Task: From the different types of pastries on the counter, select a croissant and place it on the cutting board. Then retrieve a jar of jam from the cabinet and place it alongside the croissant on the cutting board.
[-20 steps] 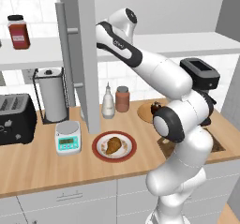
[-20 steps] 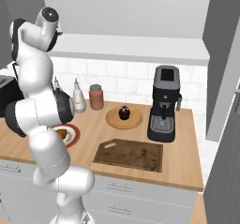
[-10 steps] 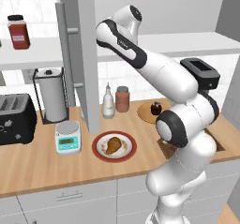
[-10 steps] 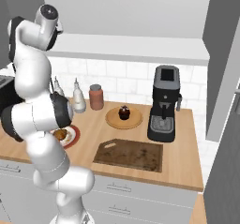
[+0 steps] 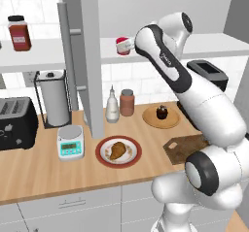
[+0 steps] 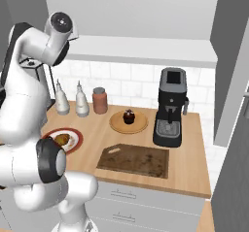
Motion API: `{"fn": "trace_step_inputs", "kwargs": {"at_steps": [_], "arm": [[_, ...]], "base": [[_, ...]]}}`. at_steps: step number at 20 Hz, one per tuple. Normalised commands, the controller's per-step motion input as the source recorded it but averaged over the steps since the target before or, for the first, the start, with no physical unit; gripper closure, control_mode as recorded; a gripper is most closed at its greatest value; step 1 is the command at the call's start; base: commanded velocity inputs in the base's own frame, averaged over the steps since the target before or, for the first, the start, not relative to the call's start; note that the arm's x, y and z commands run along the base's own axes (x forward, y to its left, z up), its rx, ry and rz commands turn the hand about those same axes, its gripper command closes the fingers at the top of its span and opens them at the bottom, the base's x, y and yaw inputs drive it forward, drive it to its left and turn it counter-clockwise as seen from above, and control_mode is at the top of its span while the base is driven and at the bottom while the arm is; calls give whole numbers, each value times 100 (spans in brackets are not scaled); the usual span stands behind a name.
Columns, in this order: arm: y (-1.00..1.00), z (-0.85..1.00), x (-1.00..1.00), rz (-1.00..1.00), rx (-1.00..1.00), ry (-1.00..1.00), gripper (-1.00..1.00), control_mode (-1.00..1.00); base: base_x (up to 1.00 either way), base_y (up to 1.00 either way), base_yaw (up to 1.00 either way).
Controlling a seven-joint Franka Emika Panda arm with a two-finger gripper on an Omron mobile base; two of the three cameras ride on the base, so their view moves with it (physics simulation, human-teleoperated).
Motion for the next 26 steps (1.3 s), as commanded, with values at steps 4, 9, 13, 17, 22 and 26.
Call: {"fn": "trace_step_inputs", "kwargs": {"at_steps": [4,9,13,17,22,26], "arm": [[-100,11,-100,-11,4,-13,100,-100],[-100,-1,-100,-5,2,-4,100,-100],[-100,-26,-100,0,1,0,100,-100],[-87,-71,-96,0,0,-1,100,-100],[-89,-92,-78,0,0,-3,100,-100],[-76,-98,-68,0,0,-5,100,-100]], "base": [[0,0,0],[0,0,0],[0,0,0],[0,0,0],[0,0,0],[0,0,0]]}}
